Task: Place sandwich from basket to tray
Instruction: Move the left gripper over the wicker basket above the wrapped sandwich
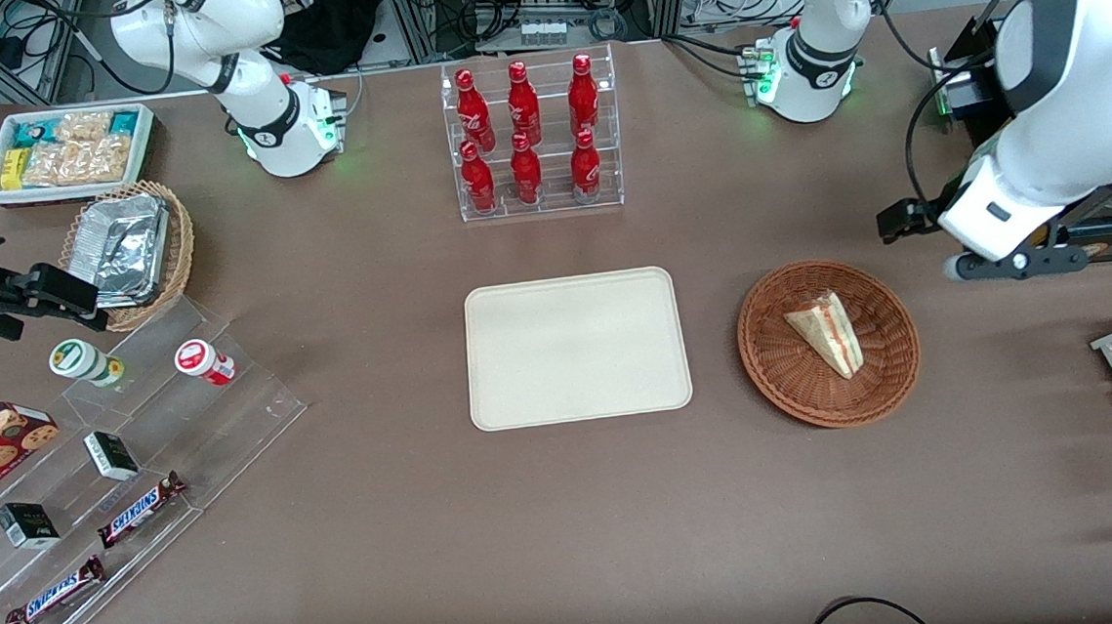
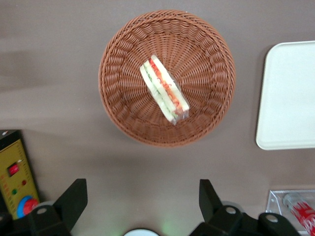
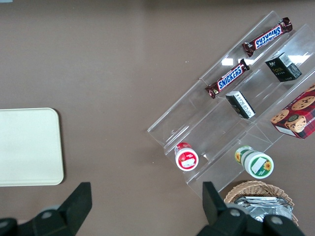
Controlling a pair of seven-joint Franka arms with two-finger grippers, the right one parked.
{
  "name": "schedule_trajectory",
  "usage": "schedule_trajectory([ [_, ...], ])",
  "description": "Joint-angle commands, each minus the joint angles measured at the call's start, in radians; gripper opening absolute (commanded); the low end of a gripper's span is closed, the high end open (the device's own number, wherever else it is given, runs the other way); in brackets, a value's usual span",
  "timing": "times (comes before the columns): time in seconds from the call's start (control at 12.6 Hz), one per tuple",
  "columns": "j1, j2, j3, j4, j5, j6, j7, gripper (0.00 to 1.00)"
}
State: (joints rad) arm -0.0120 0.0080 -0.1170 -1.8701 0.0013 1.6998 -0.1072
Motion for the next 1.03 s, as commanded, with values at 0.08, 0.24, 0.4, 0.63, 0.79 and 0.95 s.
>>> schedule_trajectory([
  [0.08, -0.009, -0.022, 0.007, -0.165, -0.006, 0.190, 0.012, 1.00],
  [0.24, -0.009, -0.022, 0.007, -0.243, -0.006, 0.303, 0.004, 1.00],
  [0.4, -0.019, -0.019, 0.005, -0.325, -0.007, 0.420, -0.038, 1.00],
  [0.63, -0.026, 0.007, 0.000, -0.370, -0.006, 0.530, -0.182, 1.00],
  [0.79, -0.052, 0.020, -0.001, -0.377, -0.006, 0.569, -0.296, 1.00],
  [0.95, -0.060, 0.033, -0.003, -0.397, -0.006, 0.603, -0.400, 1.00],
])
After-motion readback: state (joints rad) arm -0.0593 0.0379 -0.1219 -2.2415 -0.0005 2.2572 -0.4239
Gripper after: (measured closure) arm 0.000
